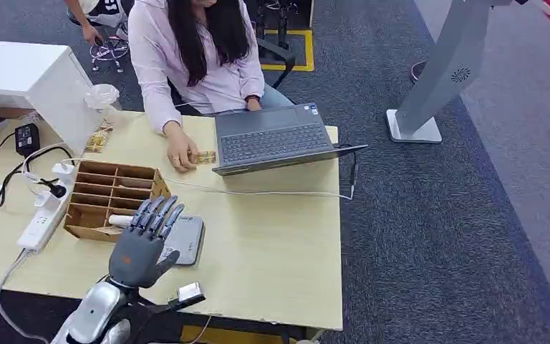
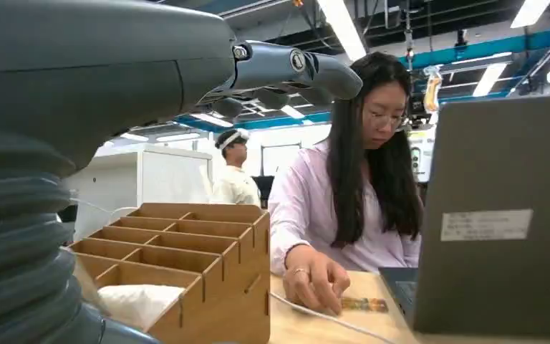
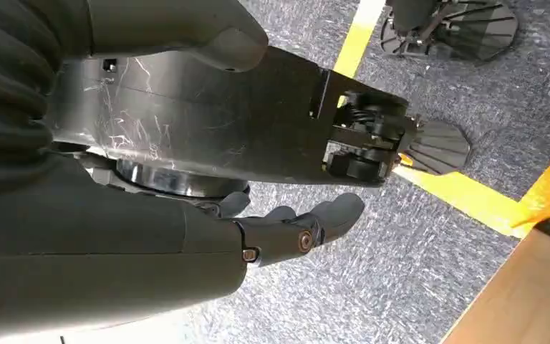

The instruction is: Pass the card to the sensor for recognition and then transmit it.

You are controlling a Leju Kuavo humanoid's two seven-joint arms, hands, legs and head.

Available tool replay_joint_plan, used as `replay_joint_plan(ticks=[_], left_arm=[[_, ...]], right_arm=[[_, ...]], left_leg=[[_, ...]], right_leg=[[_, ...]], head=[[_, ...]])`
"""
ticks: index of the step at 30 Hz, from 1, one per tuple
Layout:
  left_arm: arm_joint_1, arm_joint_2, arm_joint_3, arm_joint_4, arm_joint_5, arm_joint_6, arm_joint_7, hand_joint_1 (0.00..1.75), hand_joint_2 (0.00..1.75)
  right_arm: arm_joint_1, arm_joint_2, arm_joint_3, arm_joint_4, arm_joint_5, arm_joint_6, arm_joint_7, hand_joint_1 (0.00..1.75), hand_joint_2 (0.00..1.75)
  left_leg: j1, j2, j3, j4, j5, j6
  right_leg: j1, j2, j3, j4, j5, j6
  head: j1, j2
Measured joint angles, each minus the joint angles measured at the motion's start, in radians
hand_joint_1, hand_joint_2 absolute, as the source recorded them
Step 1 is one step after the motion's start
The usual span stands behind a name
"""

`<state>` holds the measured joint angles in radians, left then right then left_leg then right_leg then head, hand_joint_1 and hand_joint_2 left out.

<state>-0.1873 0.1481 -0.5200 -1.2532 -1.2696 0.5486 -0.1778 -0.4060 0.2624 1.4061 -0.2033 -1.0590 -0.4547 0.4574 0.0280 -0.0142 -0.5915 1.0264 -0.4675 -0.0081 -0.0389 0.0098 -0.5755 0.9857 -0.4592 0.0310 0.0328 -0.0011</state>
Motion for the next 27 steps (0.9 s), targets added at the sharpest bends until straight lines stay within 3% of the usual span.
replay_joint_plan(ticks=[3,6,11,18,27], left_arm=[[0.025,0.013,-0.003,-0.026,-0.006,0.007,0.003,0.00,1.75],[0.079,0.042,-0.002,-0.090,-0.027,0.023,0.074,0.00,1.75],[0.068,0.041,0.039,-0.084,-0.038,0.023,0.125,0.00,1.75],[0.031,0.040,0.119,-0.020,-0.019,0.023,0.124,0.00,1.75],[0.023,0.032,0.167,0.020,-0.019,0.018,0.117,0.00,1.75]], right_arm=[[0.000,0.000,-0.003,0.002,-0.003,-0.001,0.000,0.00,1.75],[0.001,-0.002,-0.018,0.008,-0.006,-0.011,0.000,0.00,1.75],[0.001,-0.002,-0.018,0.008,0.000,-0.011,0.008,0.00,1.75],[0.001,-0.002,-0.018,0.008,0.011,-0.010,0.018,0.00,1.75],[0.001,-0.002,-0.018,0.008,0.013,-0.010,0.018,0.00,1.75]], left_leg=[[0.000,0.000,0.000,0.000,0.000,0.000],[0.000,0.000,0.000,0.000,0.000,0.000],[0.000,0.000,0.000,0.000,0.000,0.000],[0.000,0.000,0.000,0.000,0.000,0.000],[0.000,0.000,0.000,0.000,0.000,0.000]], right_leg=[[0.000,0.000,0.000,0.000,0.000,0.000],[0.000,-0.001,0.000,0.000,0.000,0.000],[0.000,-0.001,0.000,0.000,0.000,0.000],[0.000,-0.001,0.000,0.001,0.000,0.000],[0.000,0.000,0.000,0.000,0.000,0.000]], head=[[0.000,0.000],[0.000,0.000],[0.000,0.000],[0.000,0.000],[0.000,0.000]])
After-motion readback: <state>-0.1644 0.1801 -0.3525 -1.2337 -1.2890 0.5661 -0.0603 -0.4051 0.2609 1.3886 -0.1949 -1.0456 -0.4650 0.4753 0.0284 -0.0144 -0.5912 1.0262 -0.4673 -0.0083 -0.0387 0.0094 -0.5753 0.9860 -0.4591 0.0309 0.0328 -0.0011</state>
